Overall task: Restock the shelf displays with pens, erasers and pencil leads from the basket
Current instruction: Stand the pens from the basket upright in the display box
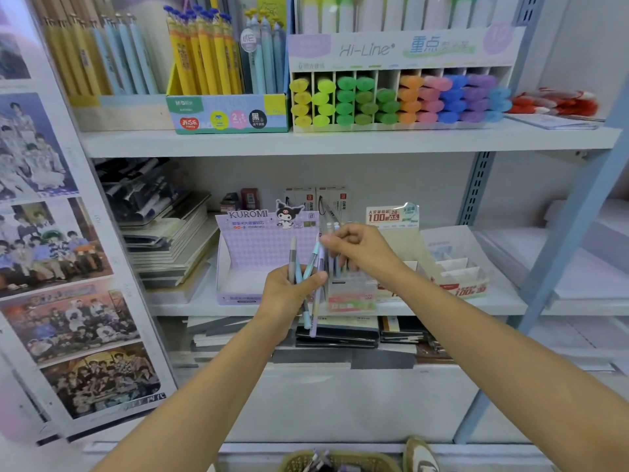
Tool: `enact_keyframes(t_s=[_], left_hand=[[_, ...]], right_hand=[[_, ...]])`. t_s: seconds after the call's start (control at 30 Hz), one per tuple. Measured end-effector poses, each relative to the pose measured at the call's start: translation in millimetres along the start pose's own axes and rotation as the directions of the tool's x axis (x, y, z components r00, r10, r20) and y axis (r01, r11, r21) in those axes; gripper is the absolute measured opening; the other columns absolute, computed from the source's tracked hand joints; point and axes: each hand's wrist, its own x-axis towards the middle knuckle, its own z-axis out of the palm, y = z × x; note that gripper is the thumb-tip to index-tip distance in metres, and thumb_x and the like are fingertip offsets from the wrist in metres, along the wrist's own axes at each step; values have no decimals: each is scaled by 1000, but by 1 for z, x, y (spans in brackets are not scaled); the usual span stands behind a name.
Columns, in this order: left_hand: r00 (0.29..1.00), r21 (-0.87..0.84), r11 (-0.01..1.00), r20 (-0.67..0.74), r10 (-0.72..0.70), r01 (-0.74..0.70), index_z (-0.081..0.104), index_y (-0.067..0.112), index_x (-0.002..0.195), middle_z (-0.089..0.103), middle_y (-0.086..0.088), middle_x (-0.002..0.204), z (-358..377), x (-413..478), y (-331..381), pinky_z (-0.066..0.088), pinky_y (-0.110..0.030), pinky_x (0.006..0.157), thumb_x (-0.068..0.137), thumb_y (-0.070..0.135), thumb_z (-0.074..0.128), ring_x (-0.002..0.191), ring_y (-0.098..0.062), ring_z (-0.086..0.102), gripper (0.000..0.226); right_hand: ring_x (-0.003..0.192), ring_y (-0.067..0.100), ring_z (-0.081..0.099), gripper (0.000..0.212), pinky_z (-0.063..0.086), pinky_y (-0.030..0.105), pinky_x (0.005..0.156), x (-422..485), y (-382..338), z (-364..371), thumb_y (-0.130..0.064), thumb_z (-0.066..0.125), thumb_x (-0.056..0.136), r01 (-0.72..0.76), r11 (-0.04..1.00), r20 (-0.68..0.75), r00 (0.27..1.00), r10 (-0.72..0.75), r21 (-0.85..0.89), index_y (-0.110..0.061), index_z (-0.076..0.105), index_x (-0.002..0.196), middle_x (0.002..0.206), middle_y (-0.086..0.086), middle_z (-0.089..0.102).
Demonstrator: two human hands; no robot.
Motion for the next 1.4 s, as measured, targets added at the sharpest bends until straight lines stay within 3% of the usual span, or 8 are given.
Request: enact_keyframes(t_s=[0.23, 0.4, 0.63, 0.77, 0.9, 1.0, 1.27, 1.4], left_hand=[[998, -5, 1000, 54, 25, -25, 59, 6, 74, 46, 11, 43, 8, -13, 15, 38, -19, 43, 85, 15, 73, 37, -5, 40, 20], [991, -9, 999, 126, -40, 41, 68, -1, 87, 62, 6, 49, 5, -21, 20, 40, -13, 43, 88, 14, 69, 39, -4, 50, 15], [997, 1, 1000, 71, 0, -1, 66, -1, 84, 52, -6, 48, 15, -24, 23, 35, -16, 39, 85, 11, 72, 34, -11, 41, 14], [999, 0, 1000, 40, 8, -8, 66, 7, 77, 50, 6, 43, 15, -23, 24, 35, -18, 39, 90, 18, 68, 37, -10, 39, 17], [1000, -62, 998, -5, -23, 22, 71, 4, 94, 59, -4, 74, 9, -16, 22, 39, -23, 47, 95, 20, 60, 46, -12, 40, 19], [999, -141, 989, 30, -44, 48, 70, 8, 93, 57, -3, 69, 6, -12, 18, 42, -20, 45, 100, 19, 52, 47, -11, 42, 22], [990, -142, 989, 140, -12, 32, 62, 5, 103, 64, -4, 62, 0, -7, 6, 54, -28, 56, 104, 27, 41, 55, -18, 61, 30], [989, -94, 996, 150, 10, 4, 62, 11, 110, 61, -2, 61, -4, -2, -1, 49, -25, 51, 103, 33, 41, 50, -15, 55, 31]], right_hand=[[68, 14, 68, 20, 54, 20, 61, -17, -13, -15, -5, 66, 88, -20, 980, 52, 999, 10, 199, 2, 67, 106, 84, 14, 72], [82, 22, 72, 17, 59, 26, 76, -28, -21, -30, -1, 62, 89, 11, 950, 4, 1000, -13, 311, -8, 69, 103, 97, 16, 72], [70, 18, 71, 9, 58, 23, 63, -34, -24, -29, -6, 69, 86, -6, 941, -49, 999, 24, 339, -7, 70, 94, 81, 7, 74], [78, 19, 72, 11, 58, 24, 70, -32, -23, -37, -5, 64, 90, 35, 952, -84, 996, -10, 304, -9, 69, 99, 87, 9, 74], [81, 17, 71, 13, 59, 27, 76, -21, -19, -52, -6, 59, 94, 102, 975, -274, 961, -45, 199, -7, 65, 105, 94, 13, 71], [81, 17, 71, 16, 59, 27, 79, -12, -12, -57, -7, 58, 95, 105, 993, -352, 932, -81, 51, -4, 64, 109, 95, 13, 70], [89, 23, 69, 18, 58, 37, 85, 4, 22, -35, -10, 56, 96, 77, 984, -289, 950, -122, -163, 0, 66, 108, 99, 16, 67], [95, 26, 66, 20, 56, 43, 88, 12, 35, -26, -9, 56, 96, 72, 960, -268, 952, -146, -270, -2, 66, 112, 101, 15, 68]])
